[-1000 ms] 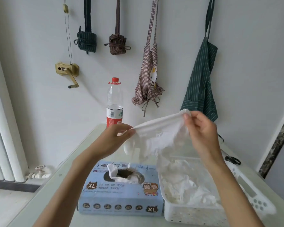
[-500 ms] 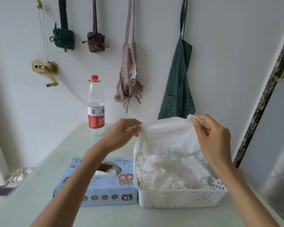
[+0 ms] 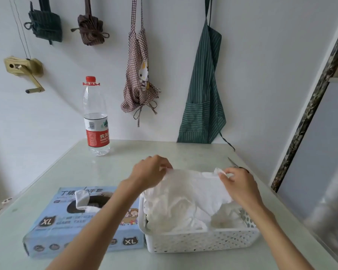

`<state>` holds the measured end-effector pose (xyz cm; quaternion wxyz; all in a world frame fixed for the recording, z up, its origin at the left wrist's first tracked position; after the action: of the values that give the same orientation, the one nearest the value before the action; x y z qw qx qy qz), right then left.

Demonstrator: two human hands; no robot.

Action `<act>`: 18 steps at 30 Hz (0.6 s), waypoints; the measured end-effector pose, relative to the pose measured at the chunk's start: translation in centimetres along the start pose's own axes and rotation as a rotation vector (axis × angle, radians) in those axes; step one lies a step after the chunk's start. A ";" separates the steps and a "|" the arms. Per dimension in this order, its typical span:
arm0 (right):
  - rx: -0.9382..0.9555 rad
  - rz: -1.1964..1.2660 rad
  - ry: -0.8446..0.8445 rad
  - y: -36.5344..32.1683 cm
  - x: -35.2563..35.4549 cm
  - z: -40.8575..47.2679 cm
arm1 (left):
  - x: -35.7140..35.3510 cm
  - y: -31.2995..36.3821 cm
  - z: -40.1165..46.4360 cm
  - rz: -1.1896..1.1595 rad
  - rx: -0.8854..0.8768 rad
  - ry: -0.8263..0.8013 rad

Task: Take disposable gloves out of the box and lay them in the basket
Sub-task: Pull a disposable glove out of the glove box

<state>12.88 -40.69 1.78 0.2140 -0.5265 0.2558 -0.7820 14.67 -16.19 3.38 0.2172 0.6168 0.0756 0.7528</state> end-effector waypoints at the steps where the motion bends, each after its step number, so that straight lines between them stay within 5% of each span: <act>1: -0.022 -0.057 -0.003 0.9 -0.5 0.2 | -0.8 0.1 0.3 0.019 -0.002 0.012; 9: 0.081 -0.306 0.058 1.6 -0.8 0.9 | -1.3 0.9 -0.3 -0.085 -0.059 0.291; 15: 0.138 -0.418 0.043 1.4 -0.7 0.9 | 0.7 0.5 -3.6 0.287 -0.075 -0.136; 18: 0.188 -0.516 0.054 1.5 -0.8 1.1 | 1.2 0.6 -4.3 0.315 -0.124 -0.203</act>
<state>14.25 -41.55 0.66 0.0485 -0.5310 0.0451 -0.8448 10.23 -15.52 3.71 0.1409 0.6791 -0.0908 0.7146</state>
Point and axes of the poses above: each hand's wrist, its own z-axis towards the middle knuckle, its own x-axis out of the back of the hand, y = z × x, the point moved 1 cm from there along z, towards the middle knuckle, and after that the axes turned 1 degree about y, right-handed, at the moved point
